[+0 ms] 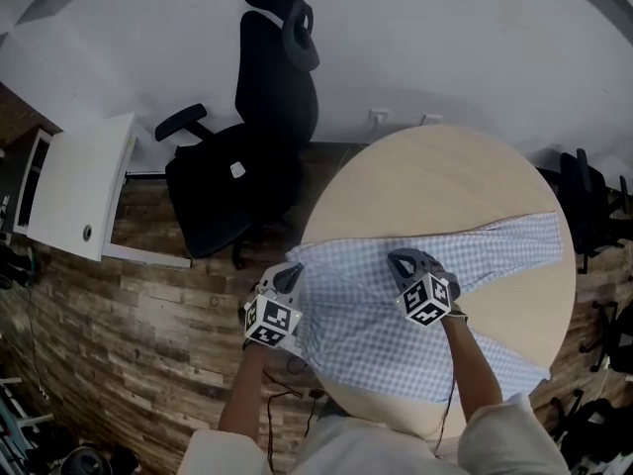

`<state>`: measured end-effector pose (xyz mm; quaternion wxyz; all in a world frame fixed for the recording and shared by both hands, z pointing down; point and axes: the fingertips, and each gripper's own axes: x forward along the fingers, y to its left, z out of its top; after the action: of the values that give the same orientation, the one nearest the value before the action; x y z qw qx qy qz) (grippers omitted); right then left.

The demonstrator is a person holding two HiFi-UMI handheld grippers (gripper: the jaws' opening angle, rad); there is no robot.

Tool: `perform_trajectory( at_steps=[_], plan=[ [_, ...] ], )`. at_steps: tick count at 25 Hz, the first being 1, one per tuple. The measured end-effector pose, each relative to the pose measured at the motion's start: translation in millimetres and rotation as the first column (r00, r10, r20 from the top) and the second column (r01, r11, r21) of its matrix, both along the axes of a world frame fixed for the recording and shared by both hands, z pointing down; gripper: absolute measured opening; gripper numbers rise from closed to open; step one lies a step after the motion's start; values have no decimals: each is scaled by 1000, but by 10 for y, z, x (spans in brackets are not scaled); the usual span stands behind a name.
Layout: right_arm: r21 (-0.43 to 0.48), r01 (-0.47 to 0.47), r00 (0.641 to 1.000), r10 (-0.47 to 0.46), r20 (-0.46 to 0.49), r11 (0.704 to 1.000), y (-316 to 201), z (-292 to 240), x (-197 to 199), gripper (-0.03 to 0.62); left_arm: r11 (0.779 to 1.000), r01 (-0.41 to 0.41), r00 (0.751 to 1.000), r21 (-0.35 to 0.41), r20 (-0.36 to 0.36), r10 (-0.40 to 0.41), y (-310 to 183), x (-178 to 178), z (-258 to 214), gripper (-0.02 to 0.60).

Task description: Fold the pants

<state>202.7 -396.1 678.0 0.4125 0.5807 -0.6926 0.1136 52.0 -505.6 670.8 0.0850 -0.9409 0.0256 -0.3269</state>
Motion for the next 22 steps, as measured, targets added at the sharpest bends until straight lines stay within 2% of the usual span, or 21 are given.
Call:
perform_trajectory(
  at_steps=[1, 2, 4, 6, 7, 8, 9, 10, 11, 12, 13, 14, 16, 18, 22],
  plan=[
    [-37, 62, 996, -64, -58, 997, -66, 57, 0, 28, 996, -59, 997, 70, 59, 55, -59, 16, 60, 31],
    [-78, 123, 985, -131, -114, 989, -122, 115, -4, 28, 982, -126, 986, 139, 125, 109, -117, 26, 121, 31],
    [-168, 234, 940, -267, -213, 958, -201, 228, -13, 28, 931, -269, 942, 246, 268, 201, -219, 43, 247, 31],
    [-250, 313, 886, -377, -271, 916, -248, 329, -13, 28, 868, -396, 883, 300, 384, 270, -282, 75, 351, 31],
    [-281, 336, 869, -411, -277, 899, -270, 376, -11, 28, 845, -439, 859, 304, 417, 297, -297, 99, 386, 31],
    [-304, 346, 865, -427, -263, 888, -292, 418, -7, 28, 839, -461, 846, 290, 429, 316, -306, 131, 406, 31],
    [-319, 346, 874, -427, -233, 882, -311, 452, -3, 29, 849, -459, 845, 260, 421, 328, -312, 167, 412, 32],
    [-330, 340, 889, -415, -192, 881, -327, 476, 3, 32, 870, -444, 851, 216, 404, 334, -315, 204, 409, 32],
    [-341, 333, 906, -399, -144, 879, -338, 494, 11, 76, 890, -426, 856, 165, 391, 338, -316, 231, 412, 32],
    [-358, 329, 918, -386, -97, 874, -346, 512, 22, 168, 903, -414, 854, 112, 391, 343, -317, 242, 430, 35],
    [-379, 329, 924, -378, -61, 865, -354, 530, 42, 192, 909, -411, 842, 60, 407, 354, -319, 234, 466, 77],
    [-400, 331, 926, -375, -36, 855, -365, 551, 72, 192, 910, -415, 821, 12, 435, 369, -318, 212, 517, 169],
    [-439, 333, 928, -372, -2, 834, -377, 596, 154, 192, 902, -428, 778, -49, 487, 396, -321, 182, 629, 204],
    [-473, 338, 929, -368, 30, 814, -381, 638, 203, 192, 898, -435, 757, -70, 512, 407, -342, 181, 716, 204],
    [-521, 365, 921, -380, 84, 771, -362, 715, 185, 180, 891, -431, 729, -142, 526, 437, -342, 168, 829, 192]
  ],
)
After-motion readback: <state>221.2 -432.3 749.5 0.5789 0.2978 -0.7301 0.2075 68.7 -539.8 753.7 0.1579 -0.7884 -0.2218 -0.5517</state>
